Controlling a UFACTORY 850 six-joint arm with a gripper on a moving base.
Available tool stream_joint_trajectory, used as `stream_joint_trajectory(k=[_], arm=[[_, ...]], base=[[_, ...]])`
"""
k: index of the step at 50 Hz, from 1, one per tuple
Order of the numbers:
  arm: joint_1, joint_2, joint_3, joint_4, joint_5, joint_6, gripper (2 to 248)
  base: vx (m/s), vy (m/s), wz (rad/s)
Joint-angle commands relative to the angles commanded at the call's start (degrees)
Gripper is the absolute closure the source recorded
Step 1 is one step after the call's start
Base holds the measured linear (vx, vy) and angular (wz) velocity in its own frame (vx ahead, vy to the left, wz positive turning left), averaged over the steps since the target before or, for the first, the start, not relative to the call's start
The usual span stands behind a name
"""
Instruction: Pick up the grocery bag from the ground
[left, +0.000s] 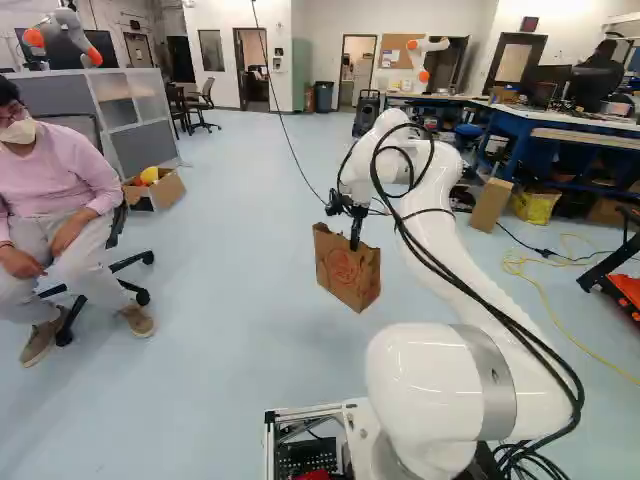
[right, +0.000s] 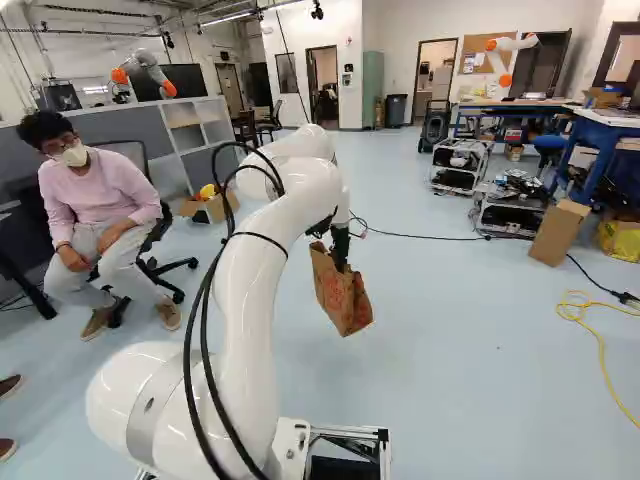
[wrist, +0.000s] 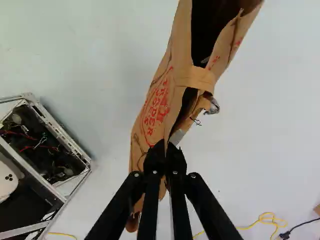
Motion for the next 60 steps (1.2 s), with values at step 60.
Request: stream_joint_trajectory(k=[60], arm=[[-5.5,32.4,31.1,0.0,2.8,0.0,225]], base=[[0.000,0.000,0.000]])
